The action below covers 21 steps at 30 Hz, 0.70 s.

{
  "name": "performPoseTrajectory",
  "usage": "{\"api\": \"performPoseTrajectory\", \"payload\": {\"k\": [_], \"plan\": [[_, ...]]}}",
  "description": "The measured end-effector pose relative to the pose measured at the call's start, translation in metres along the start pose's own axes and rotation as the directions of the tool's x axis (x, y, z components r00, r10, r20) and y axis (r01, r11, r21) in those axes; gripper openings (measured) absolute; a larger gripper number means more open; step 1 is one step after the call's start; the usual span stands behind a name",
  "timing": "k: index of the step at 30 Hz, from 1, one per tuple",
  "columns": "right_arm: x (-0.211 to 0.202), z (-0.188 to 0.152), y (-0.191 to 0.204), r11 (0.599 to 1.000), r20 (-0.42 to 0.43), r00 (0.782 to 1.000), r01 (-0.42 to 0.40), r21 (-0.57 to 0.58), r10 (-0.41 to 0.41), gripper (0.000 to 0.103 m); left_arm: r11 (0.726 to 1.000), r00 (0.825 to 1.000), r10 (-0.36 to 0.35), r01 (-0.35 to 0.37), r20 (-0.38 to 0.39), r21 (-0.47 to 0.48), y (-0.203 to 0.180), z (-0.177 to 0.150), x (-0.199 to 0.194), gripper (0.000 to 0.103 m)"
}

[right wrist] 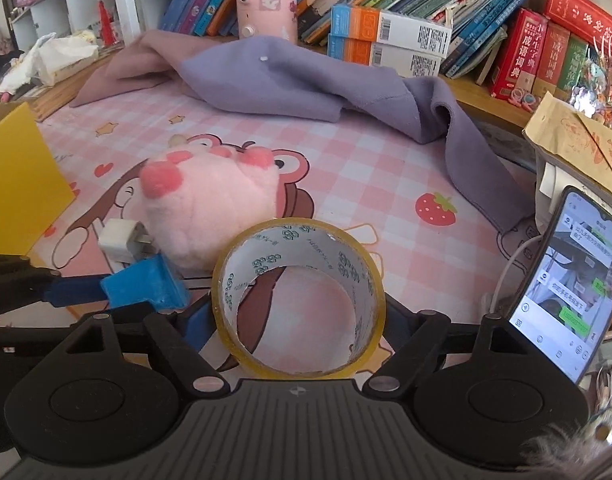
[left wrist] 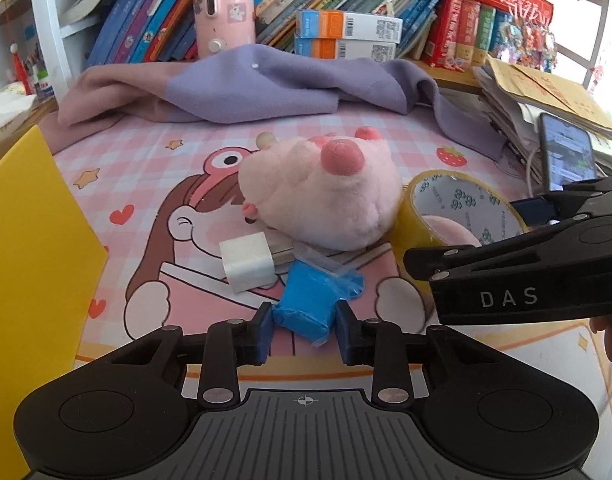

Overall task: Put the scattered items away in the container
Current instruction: 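Close the left tool on the blue packet while the right tool grasps the tape roll, then lift the blue packet with the left tool while the right tool carries the tape roll to the box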

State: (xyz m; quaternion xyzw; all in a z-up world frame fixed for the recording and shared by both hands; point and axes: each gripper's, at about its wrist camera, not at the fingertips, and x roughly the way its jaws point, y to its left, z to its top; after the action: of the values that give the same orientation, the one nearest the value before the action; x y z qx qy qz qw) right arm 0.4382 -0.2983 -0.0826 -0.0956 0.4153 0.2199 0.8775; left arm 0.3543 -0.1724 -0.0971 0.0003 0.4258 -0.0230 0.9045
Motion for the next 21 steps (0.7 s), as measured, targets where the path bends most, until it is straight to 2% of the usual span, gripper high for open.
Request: {"api": "performPoseTrajectory", "payload": {"k": [5,12,21], "plan": [[-0.015,-0.007,0.000,1.000,0.008,1.000,-0.002,0.029,0.002,0.081,0.999,1.000,-0.022,0.021,0.014,0.032,-0.003,-0.008,-0.016,0.028],[-0.030,-0.022,0.005,0.999,0.001,1.000,-0.006,0.047,0.006,0.081,1.000,1.000,-0.017,0.017,0.013,0.020,0.001,-0.014,-0.032,0.026],[-0.054,-0.032,0.015,0.999,0.034,0.999,-0.010,0.051,0.009,0.081,1.000,0.999,-0.017,0.016,0.037,0.017,0.006,-0.024,-0.061,0.025]]}}
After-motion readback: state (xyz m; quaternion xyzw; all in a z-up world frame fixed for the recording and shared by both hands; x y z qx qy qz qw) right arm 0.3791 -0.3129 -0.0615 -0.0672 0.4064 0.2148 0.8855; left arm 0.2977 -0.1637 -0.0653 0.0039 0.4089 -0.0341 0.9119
